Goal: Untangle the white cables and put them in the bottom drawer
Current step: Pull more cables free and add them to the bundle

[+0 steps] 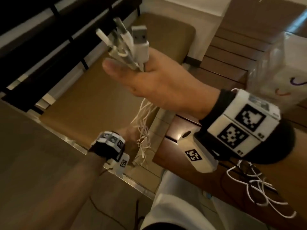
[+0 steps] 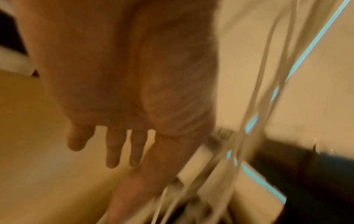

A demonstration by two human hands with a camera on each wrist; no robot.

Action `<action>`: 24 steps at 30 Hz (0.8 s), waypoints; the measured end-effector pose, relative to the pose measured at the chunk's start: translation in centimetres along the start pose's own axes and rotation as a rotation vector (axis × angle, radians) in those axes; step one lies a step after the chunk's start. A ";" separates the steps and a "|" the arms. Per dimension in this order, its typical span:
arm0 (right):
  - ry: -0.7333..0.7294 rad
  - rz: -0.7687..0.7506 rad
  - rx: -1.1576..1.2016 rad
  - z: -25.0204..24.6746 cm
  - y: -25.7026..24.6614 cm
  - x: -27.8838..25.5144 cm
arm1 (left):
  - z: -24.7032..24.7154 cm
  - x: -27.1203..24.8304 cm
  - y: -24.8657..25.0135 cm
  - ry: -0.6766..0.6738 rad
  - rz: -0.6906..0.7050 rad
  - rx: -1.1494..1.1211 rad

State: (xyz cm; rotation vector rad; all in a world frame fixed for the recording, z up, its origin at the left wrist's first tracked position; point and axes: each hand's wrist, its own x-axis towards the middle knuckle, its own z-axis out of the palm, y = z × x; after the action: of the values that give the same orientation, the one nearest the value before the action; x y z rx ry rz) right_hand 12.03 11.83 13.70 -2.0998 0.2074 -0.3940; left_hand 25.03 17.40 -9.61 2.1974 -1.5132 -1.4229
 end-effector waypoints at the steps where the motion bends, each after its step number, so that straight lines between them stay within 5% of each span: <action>1: 0.012 0.018 -0.006 0.1 0.4 -0.4 | -2.1 -0.3 0.5 0.045 0.064 -0.023; 5: 0.052 0.092 -0.077 0.0 1.7 -1.8 | -8.4 -1.9 3.5 0.359 0.382 -0.055; 7: 0.061 0.161 -0.107 -0.5 2.0 -2.4 | -9.3 -4.4 6.5 0.417 0.568 -0.354; 9: 0.102 0.229 -0.084 -0.9 2.4 -2.9 | -9.5 -6.8 9.5 0.214 0.737 -0.760; 11: 0.201 0.230 -0.083 -0.9 3.2 -3.2 | -9.0 -7.2 10.5 0.030 0.851 -0.892; 14: 0.425 0.215 -0.325 -1.3 5.1 -4.0 | -7.9 -6.8 12.2 -0.099 0.899 -0.685; 17: 0.599 0.225 -0.331 -1.7 6.0 -5.5 | -7.3 -7.0 14.1 -0.151 0.896 -0.769; 24: 0.543 0.382 -0.416 -4.6 6.3 -8.8 | -4.5 -6.8 17.1 -0.133 0.696 -0.745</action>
State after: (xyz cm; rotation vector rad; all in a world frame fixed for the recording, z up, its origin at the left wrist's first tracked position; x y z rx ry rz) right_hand 2.20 7.51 8.88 -2.2389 1.0689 -0.7269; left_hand 16.52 12.56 6.57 1.0327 -1.2770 -1.5280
